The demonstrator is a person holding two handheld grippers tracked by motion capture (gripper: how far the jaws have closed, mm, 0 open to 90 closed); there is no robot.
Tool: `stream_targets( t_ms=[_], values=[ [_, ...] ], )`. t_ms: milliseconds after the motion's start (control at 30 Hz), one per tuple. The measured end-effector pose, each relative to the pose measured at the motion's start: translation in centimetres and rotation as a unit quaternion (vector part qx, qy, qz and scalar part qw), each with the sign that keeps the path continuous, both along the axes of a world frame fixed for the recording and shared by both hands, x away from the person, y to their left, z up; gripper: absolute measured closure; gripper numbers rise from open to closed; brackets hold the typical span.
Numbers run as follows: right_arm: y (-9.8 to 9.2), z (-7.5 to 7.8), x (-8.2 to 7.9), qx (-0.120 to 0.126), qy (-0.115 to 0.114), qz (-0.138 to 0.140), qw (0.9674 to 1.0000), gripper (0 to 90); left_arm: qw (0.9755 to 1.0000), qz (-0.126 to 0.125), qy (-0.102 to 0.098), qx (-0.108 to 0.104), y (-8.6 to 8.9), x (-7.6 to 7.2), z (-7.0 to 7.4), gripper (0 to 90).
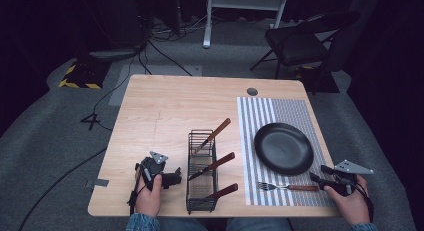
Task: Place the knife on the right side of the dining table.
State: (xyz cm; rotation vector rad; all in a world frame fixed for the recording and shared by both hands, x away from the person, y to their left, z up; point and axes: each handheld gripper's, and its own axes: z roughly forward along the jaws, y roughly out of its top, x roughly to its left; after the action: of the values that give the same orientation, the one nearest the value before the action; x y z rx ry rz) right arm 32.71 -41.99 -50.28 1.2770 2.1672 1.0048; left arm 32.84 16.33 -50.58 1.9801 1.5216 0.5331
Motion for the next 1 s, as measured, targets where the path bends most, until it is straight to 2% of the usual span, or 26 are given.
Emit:
stream_targets(
  t_ms=[500, 633, 667, 733, 767, 800, 833, 900, 1000],
  values=[
    [-0.2, 0.0, 0.1, 0.004, 0.003, 0.002, 1.0000, 40.5, 1.0000, 0.000, -0.001, 0.002, 0.0, 0.1, 0.0, 0.0],
    [-0.1, 0.4, 0.2, -0.005, 0.019, 0.004, 0.9998, 44.5, 1.0000, 0.000, -0.001, 0.002, 0.0, 0.1, 0.0, 0.0],
    [-0.2, 1.2, 0.3, -0.016, 0.038, 0.013, 0.9991, 46.4, 1.0000, 0.000, -0.001, 0.002, 0.0, 0.1, 0.0, 0.0],
    [-0.3, 1.7, 0.4, -0.015, 0.038, 0.016, 0.9990, 46.8, 1.0000, 0.000, -0.001, 0.002, 0.0, 0.1, 0.0, 0.0],
    [-0.6, 2.5, 0.5, -0.004, 0.049, 0.016, 0.9987, 47.3, 1.0000, -0.001, -0.001, 0.002, 0.0, 0.1, 0.0, 0.0],
    [-0.6, 2.5, 0.5, -0.004, 0.049, 0.016, 0.9987, 47.3, 1.0000, -0.001, -0.001, 0.002, 0.0, 0.1, 0.0, 0.0],
    [-0.7, 3.4, 0.5, -0.009, 0.050, 0.021, 0.9985, 47.8, 1.0000, -0.002, -0.001, 0.002, 0.0, 0.1, 0.0, 0.0],
    [-0.7, 3.8, 0.5, -0.010, 0.049, 0.024, 0.9984, 47.9, 1.0000, -0.002, -0.001, 0.002, 0.0, 0.1, 0.0, 0.0],
    [-0.5, 5.4, 0.5, 0.004, 0.046, 0.030, 0.9985, 48.6, 1.0000, -0.002, -0.001, 0.002, 0.0, 0.1, 0.0, 0.0]
  ],
)
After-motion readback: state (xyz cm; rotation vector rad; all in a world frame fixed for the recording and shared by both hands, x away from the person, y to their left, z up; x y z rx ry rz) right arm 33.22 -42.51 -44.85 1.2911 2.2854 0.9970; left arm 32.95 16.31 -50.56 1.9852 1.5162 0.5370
